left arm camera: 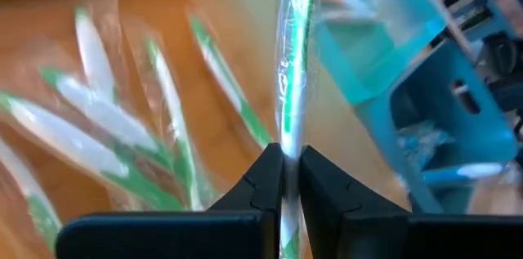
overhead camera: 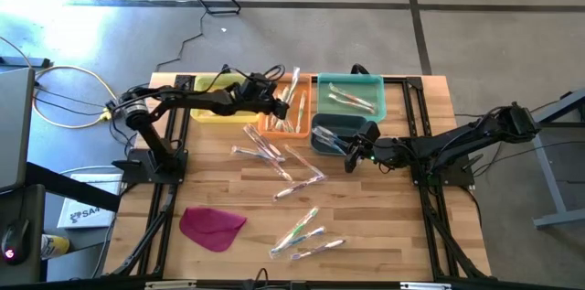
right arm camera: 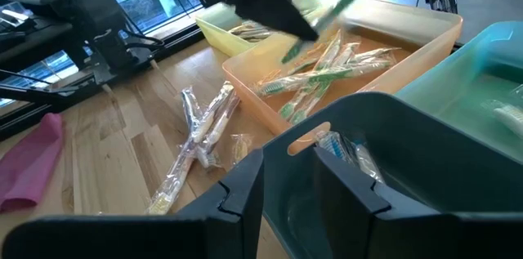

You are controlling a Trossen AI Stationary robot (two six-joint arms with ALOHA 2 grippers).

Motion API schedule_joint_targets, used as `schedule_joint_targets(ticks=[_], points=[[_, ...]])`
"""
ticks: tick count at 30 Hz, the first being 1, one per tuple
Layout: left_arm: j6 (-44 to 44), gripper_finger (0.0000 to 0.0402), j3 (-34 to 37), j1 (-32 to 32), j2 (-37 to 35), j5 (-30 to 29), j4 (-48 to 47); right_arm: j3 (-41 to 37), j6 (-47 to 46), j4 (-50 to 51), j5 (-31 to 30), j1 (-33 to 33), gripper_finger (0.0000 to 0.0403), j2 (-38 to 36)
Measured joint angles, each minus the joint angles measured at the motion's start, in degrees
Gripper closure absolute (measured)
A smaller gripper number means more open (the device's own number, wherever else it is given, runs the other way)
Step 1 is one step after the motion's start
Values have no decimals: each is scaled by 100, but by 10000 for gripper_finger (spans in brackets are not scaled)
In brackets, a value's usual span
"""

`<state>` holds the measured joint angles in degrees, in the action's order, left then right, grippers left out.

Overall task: Pick & Place Toothbrushes
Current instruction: Put the green toothbrush into the orange bin

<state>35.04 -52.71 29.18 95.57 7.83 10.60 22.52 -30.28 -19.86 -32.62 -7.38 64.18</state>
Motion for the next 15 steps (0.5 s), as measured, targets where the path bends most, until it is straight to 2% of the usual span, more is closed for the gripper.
schedule_joint_targets(ticks=[15], points=[[128,380,2,-153,472,-134,30,0,-4,0,0,0,306,-2]])
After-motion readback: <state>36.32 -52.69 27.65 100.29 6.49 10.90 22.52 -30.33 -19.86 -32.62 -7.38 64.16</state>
